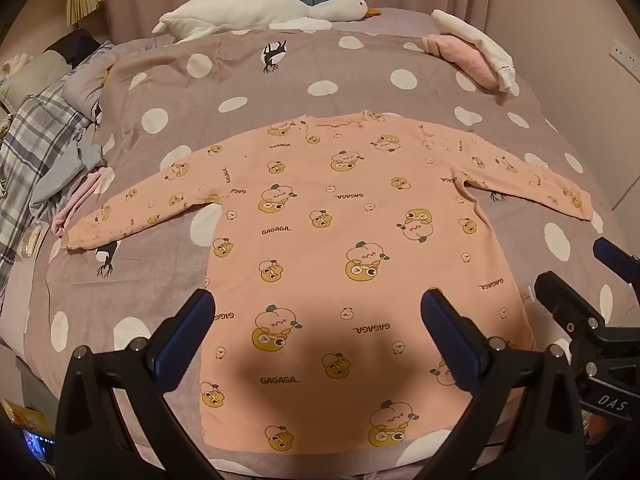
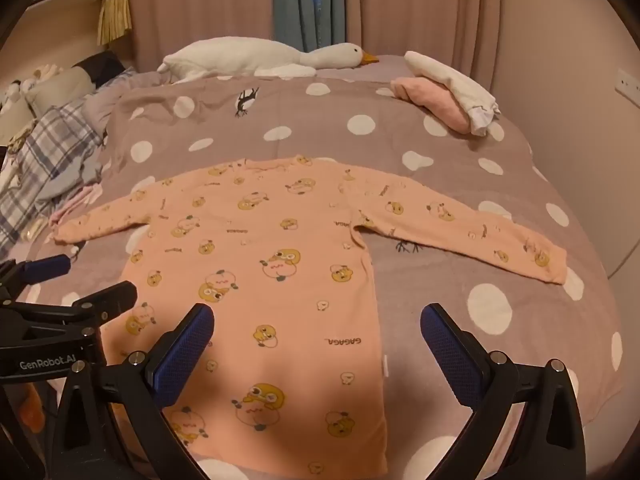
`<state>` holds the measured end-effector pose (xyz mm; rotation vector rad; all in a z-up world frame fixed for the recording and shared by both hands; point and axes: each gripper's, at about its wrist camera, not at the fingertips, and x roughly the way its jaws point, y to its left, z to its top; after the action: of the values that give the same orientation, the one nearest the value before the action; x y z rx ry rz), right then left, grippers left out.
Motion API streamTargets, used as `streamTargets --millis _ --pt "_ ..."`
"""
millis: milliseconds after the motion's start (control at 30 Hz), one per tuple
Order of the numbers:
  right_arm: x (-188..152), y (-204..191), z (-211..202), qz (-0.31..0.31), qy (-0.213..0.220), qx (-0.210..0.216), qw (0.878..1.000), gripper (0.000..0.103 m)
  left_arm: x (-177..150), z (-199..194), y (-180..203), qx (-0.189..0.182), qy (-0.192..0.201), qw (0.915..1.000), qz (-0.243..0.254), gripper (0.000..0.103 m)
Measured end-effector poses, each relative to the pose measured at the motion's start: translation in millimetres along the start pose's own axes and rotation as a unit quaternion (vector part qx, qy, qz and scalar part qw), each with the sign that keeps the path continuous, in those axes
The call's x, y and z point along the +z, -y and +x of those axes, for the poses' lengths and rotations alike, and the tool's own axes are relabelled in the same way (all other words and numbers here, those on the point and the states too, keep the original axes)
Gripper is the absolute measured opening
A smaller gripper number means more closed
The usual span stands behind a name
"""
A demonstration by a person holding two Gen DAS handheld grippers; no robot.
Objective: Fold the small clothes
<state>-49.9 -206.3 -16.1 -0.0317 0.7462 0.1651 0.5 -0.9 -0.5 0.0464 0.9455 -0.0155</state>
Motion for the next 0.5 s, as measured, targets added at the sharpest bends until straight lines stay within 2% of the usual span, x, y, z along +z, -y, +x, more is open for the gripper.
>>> streamTargets --millis 500 --pt "-0.6 -1.4 -0.1 0.000 0.001 0.003 1.000 0.102 1.9 -4.7 2.1 -0.012 0.008 0.9999 -0.007 0.103"
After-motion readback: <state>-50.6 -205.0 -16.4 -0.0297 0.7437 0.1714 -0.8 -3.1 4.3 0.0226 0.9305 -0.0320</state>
